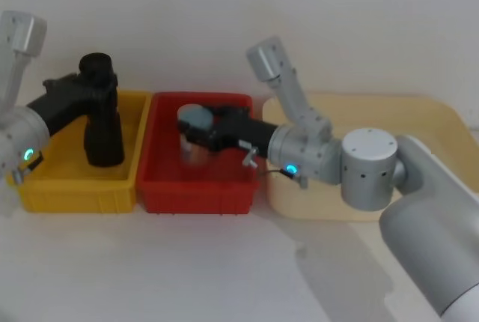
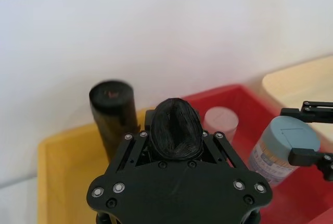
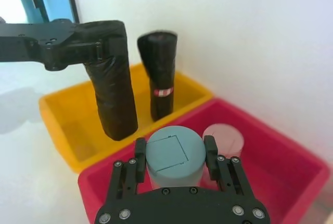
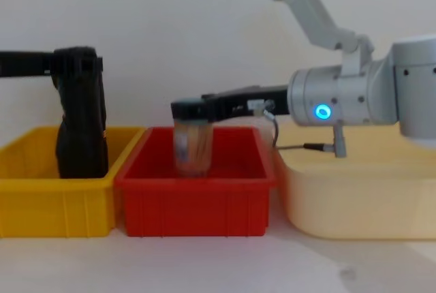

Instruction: Pick up the garbage bag with the one hand and transfer it to the other hand.

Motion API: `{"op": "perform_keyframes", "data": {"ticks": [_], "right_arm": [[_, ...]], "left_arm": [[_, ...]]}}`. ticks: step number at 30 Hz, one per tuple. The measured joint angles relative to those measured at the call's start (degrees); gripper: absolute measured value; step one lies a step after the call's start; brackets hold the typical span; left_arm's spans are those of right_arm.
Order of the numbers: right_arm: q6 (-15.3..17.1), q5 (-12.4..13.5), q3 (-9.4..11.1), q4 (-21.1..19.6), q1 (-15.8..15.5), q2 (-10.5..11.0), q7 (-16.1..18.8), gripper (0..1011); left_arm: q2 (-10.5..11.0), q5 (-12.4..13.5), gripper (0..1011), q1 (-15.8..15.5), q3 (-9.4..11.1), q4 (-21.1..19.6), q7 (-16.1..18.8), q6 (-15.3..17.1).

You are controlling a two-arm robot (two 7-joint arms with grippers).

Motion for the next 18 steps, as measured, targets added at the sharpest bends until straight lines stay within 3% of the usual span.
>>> {"op": "perform_keyframes", "data": {"ticks": [9, 18], "right_arm": [[0.30, 1.50, 2.64, -7.15, -1.39, 3.29, -1.27, 645], [1.56, 3.13, 6.34, -14.82, -4.70, 7.58, -3.59, 645]], "left_arm": [[-0.59, -1.64, 341, -2.56, -0.13, -3.26, -0.43, 1.71], [-1.84, -2.35, 341, -7.78, 1.91, -3.19, -2.25, 3.11]]}}
